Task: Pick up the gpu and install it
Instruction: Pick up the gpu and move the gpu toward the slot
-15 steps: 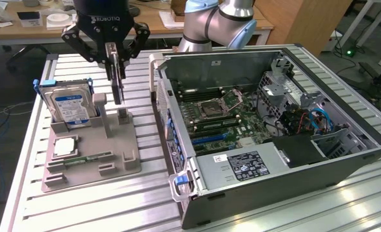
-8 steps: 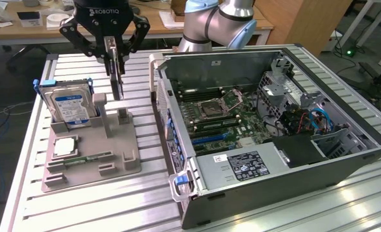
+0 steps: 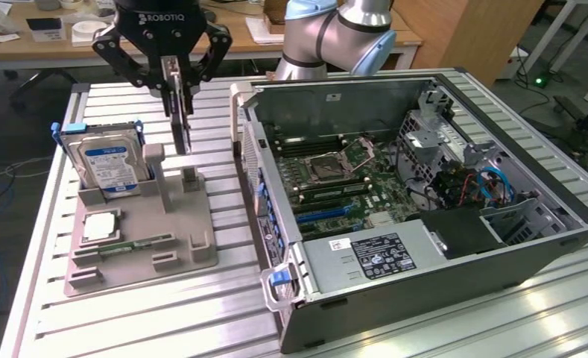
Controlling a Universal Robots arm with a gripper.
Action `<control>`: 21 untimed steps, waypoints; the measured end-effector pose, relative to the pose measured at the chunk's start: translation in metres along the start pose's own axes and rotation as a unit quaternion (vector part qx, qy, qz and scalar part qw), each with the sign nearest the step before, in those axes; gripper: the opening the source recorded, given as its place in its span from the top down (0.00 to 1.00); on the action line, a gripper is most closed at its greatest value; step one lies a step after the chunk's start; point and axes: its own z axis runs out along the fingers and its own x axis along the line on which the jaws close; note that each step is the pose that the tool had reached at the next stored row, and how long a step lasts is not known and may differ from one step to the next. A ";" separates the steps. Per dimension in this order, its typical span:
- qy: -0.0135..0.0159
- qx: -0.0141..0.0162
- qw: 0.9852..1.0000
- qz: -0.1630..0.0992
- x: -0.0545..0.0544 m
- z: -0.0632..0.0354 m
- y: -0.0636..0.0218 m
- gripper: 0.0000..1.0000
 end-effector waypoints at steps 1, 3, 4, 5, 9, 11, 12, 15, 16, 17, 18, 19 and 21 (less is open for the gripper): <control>0.000 0.000 1.000 0.000 -0.001 0.0001 0.0000 0.72; 0.000 0.000 1.000 0.000 -0.002 0.0001 0.0000 0.72; 0.000 0.000 1.000 0.000 -0.003 0.0001 0.0000 0.72; 0.000 0.000 1.000 0.000 -0.004 0.0002 0.0000 0.72; 0.000 0.000 1.000 0.000 -0.007 0.0003 0.0000 0.72; 0.000 0.000 1.000 0.000 -0.009 0.0003 -0.0001 0.72; 0.000 0.000 1.000 0.000 -0.010 0.0003 0.0000 0.72; 0.000 0.000 1.000 0.000 -0.013 0.0003 -0.0001 0.72; 0.000 0.000 1.000 0.000 -0.013 0.0003 -0.0001 0.72; 0.000 0.000 1.000 0.000 -0.014 0.0003 -0.0001 0.72; 0.000 0.000 1.000 0.000 -0.015 0.0003 -0.0001 0.72; 0.000 0.000 1.000 0.000 -0.016 0.0004 -0.0001 0.72; 0.000 0.000 1.000 0.000 -0.018 0.0004 -0.0001 0.72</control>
